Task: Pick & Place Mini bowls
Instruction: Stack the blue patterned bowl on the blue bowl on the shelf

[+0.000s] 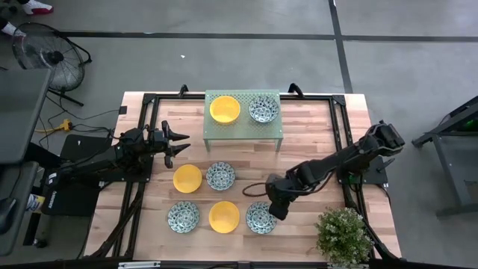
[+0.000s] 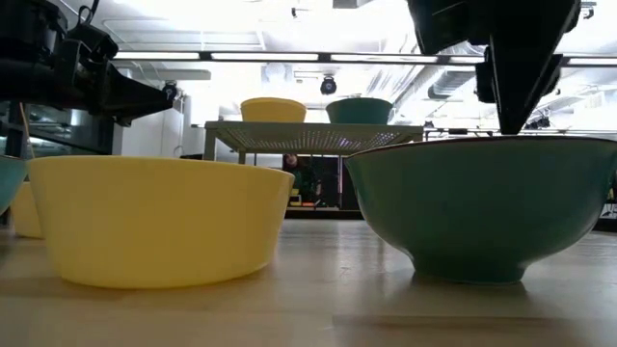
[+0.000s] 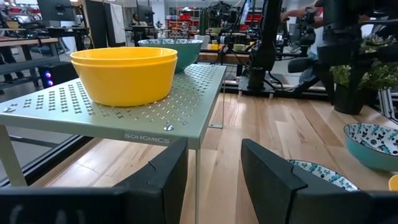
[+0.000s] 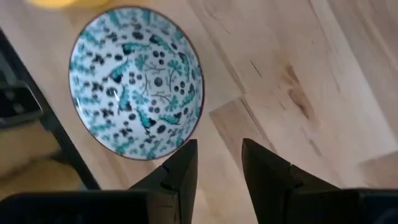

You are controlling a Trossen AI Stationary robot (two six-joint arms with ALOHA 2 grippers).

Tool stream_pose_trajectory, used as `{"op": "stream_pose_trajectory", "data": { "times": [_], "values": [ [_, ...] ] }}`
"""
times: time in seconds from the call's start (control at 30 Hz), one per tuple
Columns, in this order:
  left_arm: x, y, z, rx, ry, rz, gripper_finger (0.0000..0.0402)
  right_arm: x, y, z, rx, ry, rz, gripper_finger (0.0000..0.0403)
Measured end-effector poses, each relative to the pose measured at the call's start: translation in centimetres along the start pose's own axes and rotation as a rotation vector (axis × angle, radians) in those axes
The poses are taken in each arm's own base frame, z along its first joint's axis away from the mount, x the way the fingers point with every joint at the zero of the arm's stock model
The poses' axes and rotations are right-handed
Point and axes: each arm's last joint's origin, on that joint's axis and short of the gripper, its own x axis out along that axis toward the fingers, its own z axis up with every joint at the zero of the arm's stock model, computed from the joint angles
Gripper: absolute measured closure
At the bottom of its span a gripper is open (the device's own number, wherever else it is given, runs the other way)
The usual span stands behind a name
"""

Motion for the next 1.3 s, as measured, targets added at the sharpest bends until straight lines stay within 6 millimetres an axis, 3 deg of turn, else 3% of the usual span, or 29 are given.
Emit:
{"op": "stream_pose_trajectory", "data": {
  "times": [0.17, 0.63, 1.3],
  "values": [
    [0.0, 0.0, 0.0, 0.000, 0.001, 0.002, 0.0255, 0.6, 0.2, 0.2, 0.137, 0.000, 0.004, 0.0290],
    [0.0, 0.0, 0.0, 0.000, 0.000, 0.000, 0.0255, 4.7, 0.8, 1.1, 0.278, 0.053, 0.023, 0.0290],
    [0.0, 0.0, 0.0, 0.000, 0.000, -0.002, 0.0255, 7.1, 0.8, 1.4, 0.321, 0.113, 0.022, 0.0291]
  ]
}}
